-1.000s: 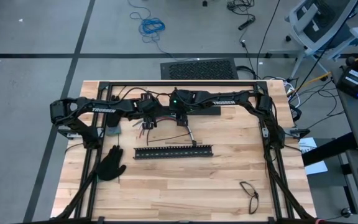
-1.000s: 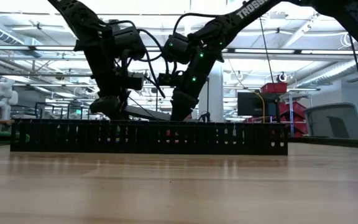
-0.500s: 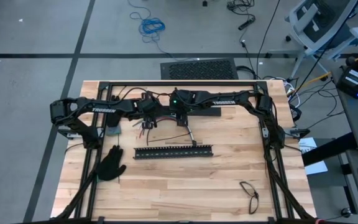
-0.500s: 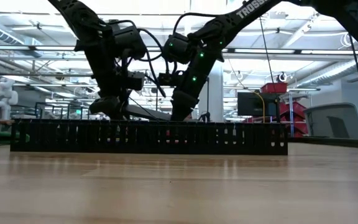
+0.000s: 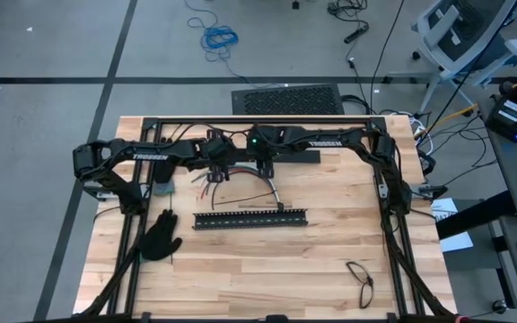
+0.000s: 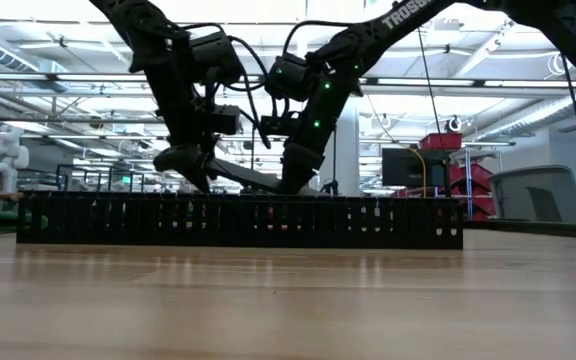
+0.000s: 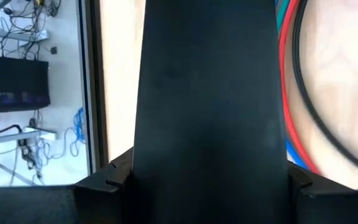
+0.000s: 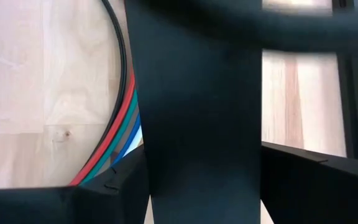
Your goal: Ziptie cables
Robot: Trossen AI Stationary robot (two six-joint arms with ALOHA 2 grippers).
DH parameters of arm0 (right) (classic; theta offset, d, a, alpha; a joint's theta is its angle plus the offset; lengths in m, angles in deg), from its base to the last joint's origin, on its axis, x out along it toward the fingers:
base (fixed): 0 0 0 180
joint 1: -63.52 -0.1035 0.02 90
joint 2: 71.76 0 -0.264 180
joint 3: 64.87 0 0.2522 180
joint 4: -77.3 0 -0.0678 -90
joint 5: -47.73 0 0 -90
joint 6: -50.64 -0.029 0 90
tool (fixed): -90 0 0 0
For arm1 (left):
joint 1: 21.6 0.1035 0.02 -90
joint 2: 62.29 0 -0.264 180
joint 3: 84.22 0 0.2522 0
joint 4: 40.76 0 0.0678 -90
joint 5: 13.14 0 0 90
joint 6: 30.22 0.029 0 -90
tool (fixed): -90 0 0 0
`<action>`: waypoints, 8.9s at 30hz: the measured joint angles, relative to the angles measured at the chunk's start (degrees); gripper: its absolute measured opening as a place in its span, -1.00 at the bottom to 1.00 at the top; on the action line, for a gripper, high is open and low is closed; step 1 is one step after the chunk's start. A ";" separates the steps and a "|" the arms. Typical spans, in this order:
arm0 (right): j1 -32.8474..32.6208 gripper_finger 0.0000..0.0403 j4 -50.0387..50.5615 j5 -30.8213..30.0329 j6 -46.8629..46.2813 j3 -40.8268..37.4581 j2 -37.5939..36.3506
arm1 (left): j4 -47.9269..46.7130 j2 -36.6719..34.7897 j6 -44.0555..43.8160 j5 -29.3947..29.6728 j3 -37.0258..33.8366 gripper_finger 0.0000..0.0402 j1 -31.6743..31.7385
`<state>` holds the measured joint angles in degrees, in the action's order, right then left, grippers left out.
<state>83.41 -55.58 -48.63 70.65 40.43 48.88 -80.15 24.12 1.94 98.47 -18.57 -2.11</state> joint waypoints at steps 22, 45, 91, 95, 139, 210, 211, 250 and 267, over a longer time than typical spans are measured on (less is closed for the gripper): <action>1.17 0.11 1.03 -0.48 0.58 -0.33 -0.03 | 4.77 0.00 4.06 0.14 -0.19 0.08 0.74; 1.63 0.11 1.81 -0.02 -1.90 -0.66 0.46 | -5.61 0.46 5.73 4.67 -0.03 0.76 0.79; 9.06 0.61 18.09 6.56 -6.84 -4.65 -0.18 | -9.78 -1.53 -4.78 6.86 -0.06 0.97 3.43; 8.82 0.64 17.40 7.13 -7.06 -3.69 -1.18 | -9.95 -1.89 -4.79 6.84 -0.10 0.97 3.43; 5.39 0.60 9.63 8.78 -12.02 10.89 9.33 | -9.43 -12.13 -6.40 5.15 -0.12 0.97 5.25; 4.86 0.39 22.06 13.75 -11.98 13.97 7.39 | -9.42 -12.11 -9.46 5.17 -0.06 0.97 5.22; 5.03 0.44 22.07 13.15 -11.96 13.97 7.39 | -9.40 -12.11 -9.45 5.18 -0.06 0.97 5.22; 24.16 -0.92 38.09 0.89 -19.45 18.47 1.44 | -10.97 -12.09 -12.75 5.22 -0.06 0.97 4.87; 13.27 -1.00 17.49 29.22 -28.45 5.51 -1.07 | -11.60 -13.47 -14.25 5.22 -0.08 0.97 3.52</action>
<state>96.68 -38.09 -19.41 42.20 45.95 47.81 -91.75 10.66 -12.31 103.69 -18.64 1.41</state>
